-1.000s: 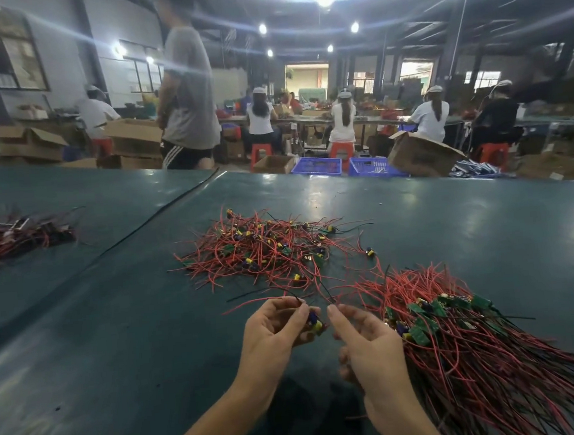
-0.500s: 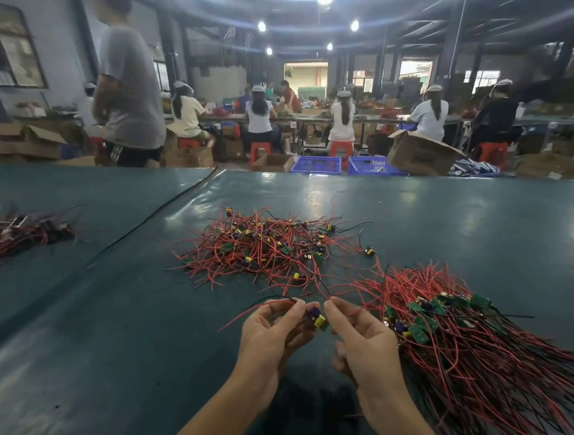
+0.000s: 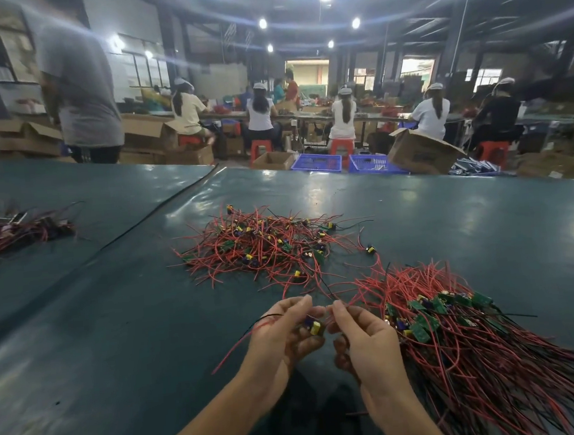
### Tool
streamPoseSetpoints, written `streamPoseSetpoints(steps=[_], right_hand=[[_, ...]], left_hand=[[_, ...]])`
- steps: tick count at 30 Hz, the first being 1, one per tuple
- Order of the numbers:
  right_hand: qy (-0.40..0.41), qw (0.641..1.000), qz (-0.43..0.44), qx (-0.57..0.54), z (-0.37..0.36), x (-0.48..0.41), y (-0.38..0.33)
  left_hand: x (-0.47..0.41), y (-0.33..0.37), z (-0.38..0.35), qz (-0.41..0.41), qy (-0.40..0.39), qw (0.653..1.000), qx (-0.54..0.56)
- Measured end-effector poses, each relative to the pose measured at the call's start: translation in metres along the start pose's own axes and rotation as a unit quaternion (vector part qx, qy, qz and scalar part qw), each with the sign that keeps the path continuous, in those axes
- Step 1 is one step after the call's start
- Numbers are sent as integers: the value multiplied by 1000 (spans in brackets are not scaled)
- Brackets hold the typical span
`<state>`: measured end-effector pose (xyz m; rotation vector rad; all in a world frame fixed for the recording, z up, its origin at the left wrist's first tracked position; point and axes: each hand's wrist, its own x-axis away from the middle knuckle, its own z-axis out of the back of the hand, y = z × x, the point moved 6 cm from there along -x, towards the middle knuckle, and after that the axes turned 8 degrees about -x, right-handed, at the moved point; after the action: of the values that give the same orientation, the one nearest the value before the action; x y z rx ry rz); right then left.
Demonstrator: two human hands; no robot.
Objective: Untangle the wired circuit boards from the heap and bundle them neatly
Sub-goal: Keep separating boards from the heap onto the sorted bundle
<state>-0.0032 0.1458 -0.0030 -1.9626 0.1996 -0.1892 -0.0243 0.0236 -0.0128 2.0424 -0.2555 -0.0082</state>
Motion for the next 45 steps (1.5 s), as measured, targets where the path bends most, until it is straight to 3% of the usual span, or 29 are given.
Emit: streamPoseSetpoints(steps=[5,11,21,25,27,30,32,39,41,45], right_hand=[[5,999,36,21,1,1,-4],[64,996,-32,-50,7,-1,7],[157,969,-17,-192,33,-10,-9],[160,972,-5,-170,30,-10,-6],[147,983,-2,-107,25,-8,-2],[74,997,16,-6,2,2,4],[40,999,26,7,-9,8,9],[188,977,-36,-93,32,-11,3],[164,982,-31,-94,35,-14,0],[62,997,-46,10,8,-2,9]], left_hand=[[5,6,0,-47,-2,987,-156],[4,4,-1,-31,35,995,-83],[1,13,8,-42,74,996,-31],[1,9,10,-43,86,995,-39],[1,9,10,-52,87,993,-57],[3,9,6,-81,60,987,-125],[5,10,2,-102,40,977,-181],[3,17,6,-108,53,977,-175],[2,18,8,-106,60,977,-175],[3,19,8,-120,60,973,-187]])
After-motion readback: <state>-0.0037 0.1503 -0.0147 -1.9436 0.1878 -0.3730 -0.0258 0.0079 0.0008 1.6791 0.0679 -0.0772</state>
